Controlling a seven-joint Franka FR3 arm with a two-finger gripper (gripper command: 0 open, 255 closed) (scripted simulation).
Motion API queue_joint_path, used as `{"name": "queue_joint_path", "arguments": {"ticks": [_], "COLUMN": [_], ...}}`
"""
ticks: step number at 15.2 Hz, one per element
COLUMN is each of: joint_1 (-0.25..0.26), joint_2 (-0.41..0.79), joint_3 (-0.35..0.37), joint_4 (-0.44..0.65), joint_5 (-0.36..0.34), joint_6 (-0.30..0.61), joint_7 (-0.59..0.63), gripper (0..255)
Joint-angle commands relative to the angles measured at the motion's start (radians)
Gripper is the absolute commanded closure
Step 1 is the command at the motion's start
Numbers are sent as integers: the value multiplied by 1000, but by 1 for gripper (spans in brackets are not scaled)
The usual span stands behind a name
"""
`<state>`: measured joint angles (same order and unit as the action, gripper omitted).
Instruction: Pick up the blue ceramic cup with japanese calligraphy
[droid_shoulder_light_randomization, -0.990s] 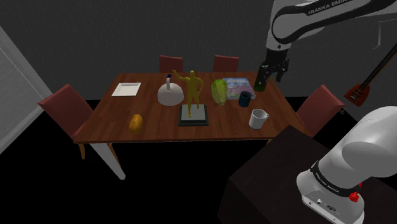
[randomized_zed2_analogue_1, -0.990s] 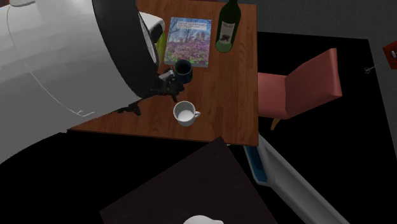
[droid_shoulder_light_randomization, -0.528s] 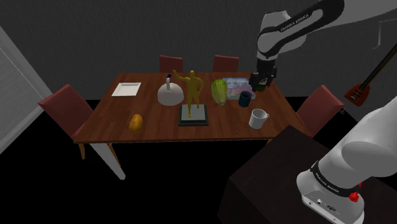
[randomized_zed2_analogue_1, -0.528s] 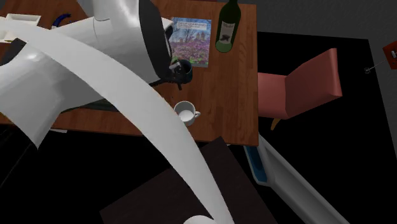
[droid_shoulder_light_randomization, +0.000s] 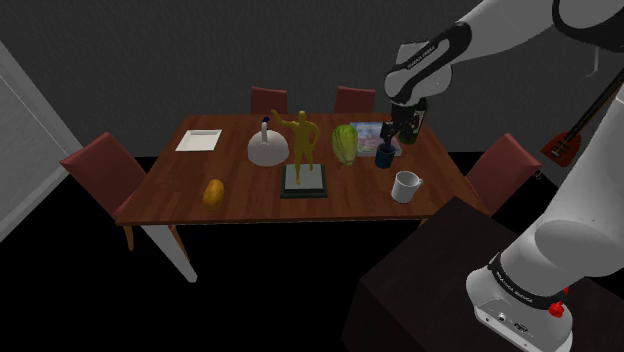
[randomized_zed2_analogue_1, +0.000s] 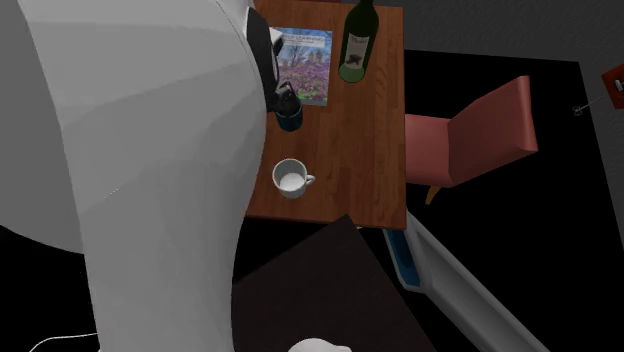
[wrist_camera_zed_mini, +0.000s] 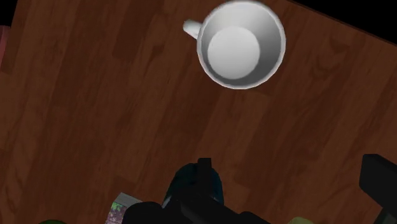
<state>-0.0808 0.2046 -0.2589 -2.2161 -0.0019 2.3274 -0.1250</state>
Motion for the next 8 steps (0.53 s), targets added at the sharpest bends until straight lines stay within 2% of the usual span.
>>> {"name": "queue_joint_path", "arguments": {"ticks": [1,8], "joint_1": [-13,-79], "joint_2": [83,359], "joint_3": [5,41], "joint_4": [61,303], "joint_5": [31,111], "joint_6": [25,68], "joint_7": [-25,-92], "gripper": [0,0]}}
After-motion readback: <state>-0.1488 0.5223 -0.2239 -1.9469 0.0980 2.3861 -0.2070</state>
